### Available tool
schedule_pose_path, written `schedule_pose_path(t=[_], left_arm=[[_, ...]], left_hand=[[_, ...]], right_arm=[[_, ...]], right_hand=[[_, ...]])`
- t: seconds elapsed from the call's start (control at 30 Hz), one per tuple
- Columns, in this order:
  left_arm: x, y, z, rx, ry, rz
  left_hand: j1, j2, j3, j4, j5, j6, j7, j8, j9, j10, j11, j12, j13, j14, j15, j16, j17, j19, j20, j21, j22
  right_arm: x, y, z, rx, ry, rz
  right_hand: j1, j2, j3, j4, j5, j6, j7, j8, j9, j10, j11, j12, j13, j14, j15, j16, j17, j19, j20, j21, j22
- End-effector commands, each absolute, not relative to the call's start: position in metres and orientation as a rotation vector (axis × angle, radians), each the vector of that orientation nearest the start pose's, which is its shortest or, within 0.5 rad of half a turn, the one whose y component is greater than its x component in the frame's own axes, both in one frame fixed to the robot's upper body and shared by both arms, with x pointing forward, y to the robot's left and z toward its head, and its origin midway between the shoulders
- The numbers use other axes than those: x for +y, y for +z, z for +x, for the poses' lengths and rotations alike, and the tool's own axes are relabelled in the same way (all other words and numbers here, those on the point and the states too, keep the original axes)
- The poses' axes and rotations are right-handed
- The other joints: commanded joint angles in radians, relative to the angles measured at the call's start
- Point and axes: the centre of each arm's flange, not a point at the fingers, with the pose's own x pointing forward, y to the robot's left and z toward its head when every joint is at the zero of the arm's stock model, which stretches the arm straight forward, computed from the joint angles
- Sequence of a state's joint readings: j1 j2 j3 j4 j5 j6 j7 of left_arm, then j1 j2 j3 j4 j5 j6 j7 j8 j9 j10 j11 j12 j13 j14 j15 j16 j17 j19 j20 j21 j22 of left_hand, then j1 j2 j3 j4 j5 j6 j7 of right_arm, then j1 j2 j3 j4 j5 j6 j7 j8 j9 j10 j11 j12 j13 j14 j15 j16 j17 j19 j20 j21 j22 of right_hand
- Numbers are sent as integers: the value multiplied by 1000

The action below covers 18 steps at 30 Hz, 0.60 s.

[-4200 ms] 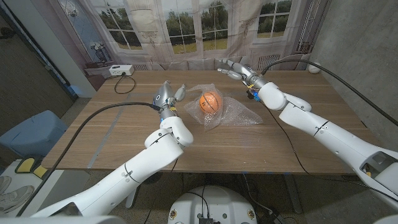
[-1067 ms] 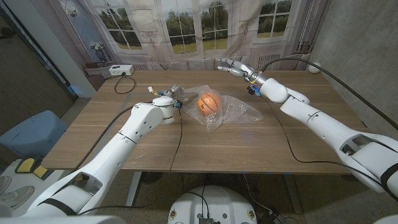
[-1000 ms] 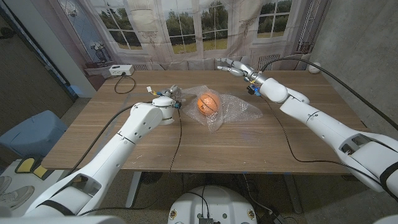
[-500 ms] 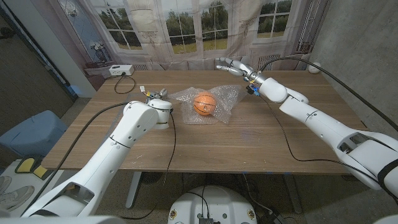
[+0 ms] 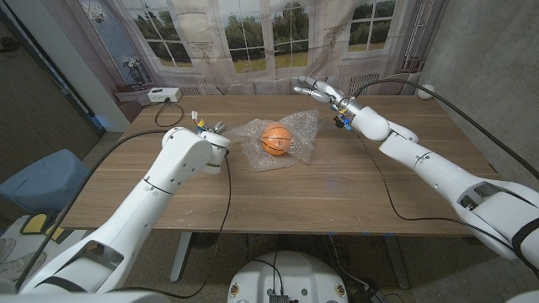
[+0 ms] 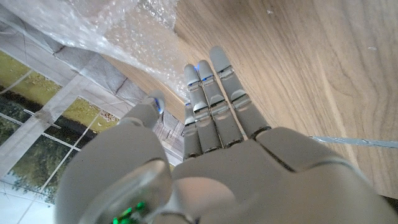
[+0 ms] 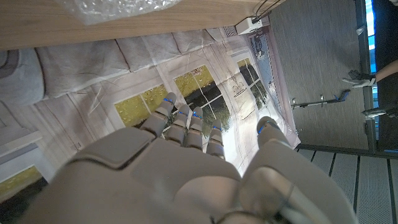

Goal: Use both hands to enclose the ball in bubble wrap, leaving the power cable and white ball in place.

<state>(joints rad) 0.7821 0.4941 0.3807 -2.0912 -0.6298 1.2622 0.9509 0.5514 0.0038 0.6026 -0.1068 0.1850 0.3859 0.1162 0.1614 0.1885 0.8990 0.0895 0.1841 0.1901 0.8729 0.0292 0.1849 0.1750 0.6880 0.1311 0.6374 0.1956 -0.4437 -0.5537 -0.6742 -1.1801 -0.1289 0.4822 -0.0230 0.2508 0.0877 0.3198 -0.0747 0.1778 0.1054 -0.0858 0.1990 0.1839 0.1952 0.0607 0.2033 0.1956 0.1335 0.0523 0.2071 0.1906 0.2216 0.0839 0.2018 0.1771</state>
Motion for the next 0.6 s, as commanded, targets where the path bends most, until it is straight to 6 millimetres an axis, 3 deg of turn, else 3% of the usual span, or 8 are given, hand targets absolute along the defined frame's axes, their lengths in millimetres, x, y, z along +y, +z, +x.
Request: schedule_pose_path(t=[0.03,0.1,0.27,0.4,0.43,0.47,0.53,0.6], left_arm=[[237,30,551,183,167,612],[238,31,549,192,164,632],[234,40,533,197,267,764],[226,45,518,47,359,822],[223,46,514,5,392,829],[221,47,511,-46,442,830],[215,46,504,-153,578,818],[211,44,501,-221,700,813]], left_hand=[[-174,-46,-95,44,-15,-299,-7,10,-4,-210,129,-8,5,-154,142,-2,5,-107,87,-66,-7],[-247,-53,-130,65,-10,-374,-11,16,-6,-302,130,-8,2,-238,174,-6,4,-124,87,-98,-8],[-316,-84,-198,53,3,-523,-21,17,-7,-537,132,-7,-3,-433,182,-11,1,-177,89,-187,-9],[-358,-55,-256,53,9,-626,-36,22,-9,-783,132,-8,-6,-623,186,-11,2,-284,91,-306,-12],[-361,-52,-259,53,10,-636,-41,20,-9,-799,132,-9,-6,-636,186,-12,2,-291,92,-314,-12],[-383,-32,-285,55,12,-689,-52,20,-8,-938,132,-8,-5,-755,187,-15,1,-369,92,-392,-14],[-394,-23,-298,56,13,-709,-67,22,-8,-994,131,-6,-5,-819,186,-15,1,-424,92,-432,-15],[-410,5,-317,57,13,-740,-85,28,-7,-1088,129,-1,-3,-950,186,-13,3,-587,89,-464,-13]], right_arm=[[-184,100,639,-1006,287,-928],[-184,100,638,-1008,283,-931],[-183,100,637,-1007,283,-932],[-182,100,636,-1007,285,-933],[-182,100,636,-1008,286,-933],[-182,100,636,-1008,284,-934],[-182,100,635,-1007,283,-932],[-182,99,635,-1006,282,-931]], right_hand=[[-3,-2,-3,5,4,3,0,-5,2,10,3,6,3,16,-3,9,3,13,1,6,2],[-4,-2,-4,5,4,4,-1,-4,2,12,4,6,3,17,-4,9,3,13,2,6,2],[-10,-4,-6,7,4,4,1,-5,2,14,6,6,3,21,-4,9,2,17,5,7,2],[-13,-4,-8,8,5,4,-2,-5,2,15,5,5,3,22,-6,7,2,17,3,7,2],[-13,-4,-8,8,5,4,-1,-5,2,14,5,5,3,22,-6,7,2,17,2,7,2],[-13,-4,-8,8,5,4,-1,-5,2,14,5,5,3,22,-6,7,2,17,2,7,2],[-14,-4,-8,8,5,4,-2,-5,2,14,5,5,3,21,-6,6,2,17,3,6,2],[-15,-4,-9,9,5,4,-1,-5,2,14,5,5,3,21,-6,6,2,17,3,6,2]])
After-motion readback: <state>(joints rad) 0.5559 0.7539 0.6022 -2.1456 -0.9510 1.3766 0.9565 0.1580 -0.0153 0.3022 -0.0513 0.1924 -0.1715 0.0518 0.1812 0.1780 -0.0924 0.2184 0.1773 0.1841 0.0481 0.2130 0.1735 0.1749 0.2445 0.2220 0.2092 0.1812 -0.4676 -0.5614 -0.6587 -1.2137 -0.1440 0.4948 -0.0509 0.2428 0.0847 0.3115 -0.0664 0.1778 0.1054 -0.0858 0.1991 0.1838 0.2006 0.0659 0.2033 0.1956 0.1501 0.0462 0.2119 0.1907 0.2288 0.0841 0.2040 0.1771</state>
